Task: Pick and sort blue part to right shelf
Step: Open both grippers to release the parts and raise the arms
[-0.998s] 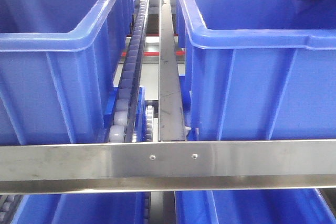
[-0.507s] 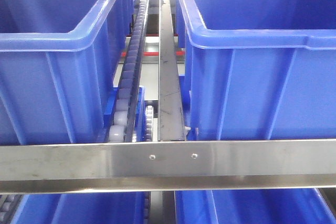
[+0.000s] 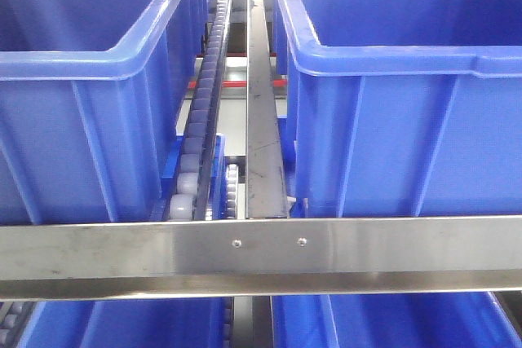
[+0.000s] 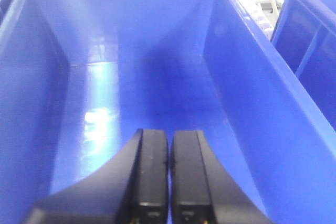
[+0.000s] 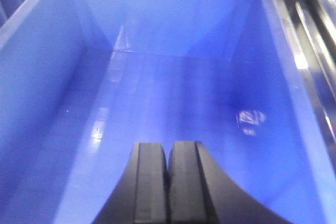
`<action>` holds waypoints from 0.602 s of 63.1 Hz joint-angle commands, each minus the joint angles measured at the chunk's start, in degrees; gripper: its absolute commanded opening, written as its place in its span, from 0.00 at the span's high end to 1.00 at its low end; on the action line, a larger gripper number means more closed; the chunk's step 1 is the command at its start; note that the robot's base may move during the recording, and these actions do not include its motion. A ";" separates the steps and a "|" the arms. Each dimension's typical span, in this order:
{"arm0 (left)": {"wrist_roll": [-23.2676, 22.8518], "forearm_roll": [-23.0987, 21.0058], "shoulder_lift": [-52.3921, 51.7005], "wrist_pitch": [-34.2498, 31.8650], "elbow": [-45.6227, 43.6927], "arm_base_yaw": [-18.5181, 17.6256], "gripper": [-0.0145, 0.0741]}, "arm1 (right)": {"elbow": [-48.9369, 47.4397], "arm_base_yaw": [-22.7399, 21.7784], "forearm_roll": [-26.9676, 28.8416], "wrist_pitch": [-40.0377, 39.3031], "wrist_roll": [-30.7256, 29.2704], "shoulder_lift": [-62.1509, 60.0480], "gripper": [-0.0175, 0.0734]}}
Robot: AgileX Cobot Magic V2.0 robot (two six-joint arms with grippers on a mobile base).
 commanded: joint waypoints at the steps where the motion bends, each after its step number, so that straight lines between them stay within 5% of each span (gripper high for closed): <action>1: 0.14 -0.54 -0.96 -5.18 -2.05 0.52 0.69 | -1.89 -0.52 0.47 -3.46 -0.09 -2.78 0.74; 20: 0.14 -2.99 -9.34 -8.78 6.24 7.44 0.69 | 8.37 -0.59 0.47 -9.17 -0.09 -12.80 0.74; 38: 0.14 -2.99 -29.10 -8.68 19.58 8.53 0.69 | 21.53 -0.59 0.47 -12.31 -0.09 -28.07 0.74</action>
